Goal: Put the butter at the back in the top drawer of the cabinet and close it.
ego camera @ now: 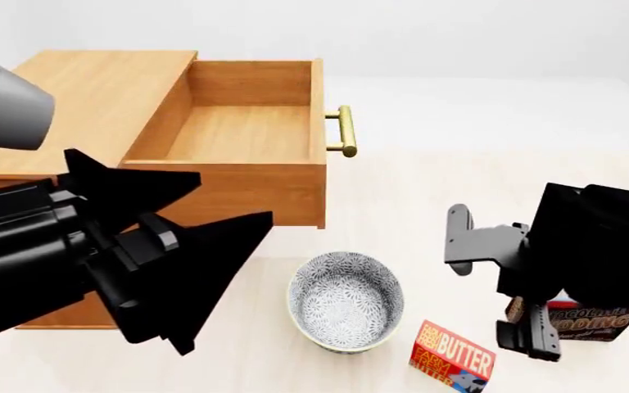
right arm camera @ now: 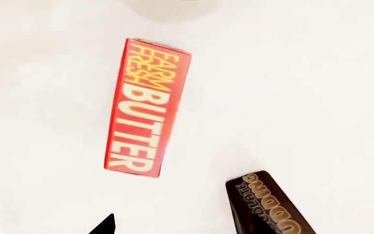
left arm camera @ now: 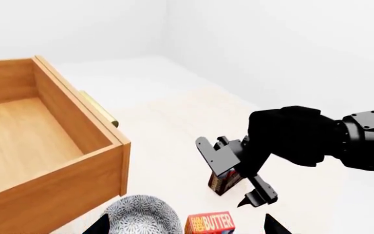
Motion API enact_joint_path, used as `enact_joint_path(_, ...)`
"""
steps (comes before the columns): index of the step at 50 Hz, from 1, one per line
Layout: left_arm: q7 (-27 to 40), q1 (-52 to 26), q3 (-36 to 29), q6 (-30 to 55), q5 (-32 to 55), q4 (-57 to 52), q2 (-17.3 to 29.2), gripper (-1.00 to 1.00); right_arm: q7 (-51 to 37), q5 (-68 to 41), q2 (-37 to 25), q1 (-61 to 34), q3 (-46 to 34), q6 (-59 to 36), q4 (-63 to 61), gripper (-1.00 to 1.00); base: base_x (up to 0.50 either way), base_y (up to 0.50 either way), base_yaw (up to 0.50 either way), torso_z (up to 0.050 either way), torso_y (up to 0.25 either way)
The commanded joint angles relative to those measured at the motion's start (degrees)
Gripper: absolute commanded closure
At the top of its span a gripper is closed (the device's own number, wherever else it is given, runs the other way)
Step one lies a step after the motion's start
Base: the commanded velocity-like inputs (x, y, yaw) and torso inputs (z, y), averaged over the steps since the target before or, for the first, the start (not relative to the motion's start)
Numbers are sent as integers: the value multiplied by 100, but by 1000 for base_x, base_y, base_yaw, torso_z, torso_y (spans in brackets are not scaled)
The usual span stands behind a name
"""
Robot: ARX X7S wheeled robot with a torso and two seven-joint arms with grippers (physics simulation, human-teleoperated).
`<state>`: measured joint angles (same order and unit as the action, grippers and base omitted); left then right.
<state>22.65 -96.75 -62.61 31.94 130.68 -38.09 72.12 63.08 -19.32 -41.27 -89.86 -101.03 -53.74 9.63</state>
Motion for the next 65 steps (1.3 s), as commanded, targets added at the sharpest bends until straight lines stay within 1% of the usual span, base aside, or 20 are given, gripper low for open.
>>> enact_joint_path(1, -28, 95, -33, -3, -68, 49, -43, -100, -9, -31, 152, 211, -5, 207, 265, -100, 0, 0, 0, 0, 0)
enact_joint_path(26, -87, 213, -38, 10, -115, 139, -52, -100, 35, 0, 439, 593, -152, 538, 749, -100, 0, 0, 0, 0, 0)
enact_joint_path(65, -116, 371, -33, 7, -184, 176, -77, -100, 48, -197, 409, 899, -6, 1016, 904, -100, 0, 0, 0, 0, 0)
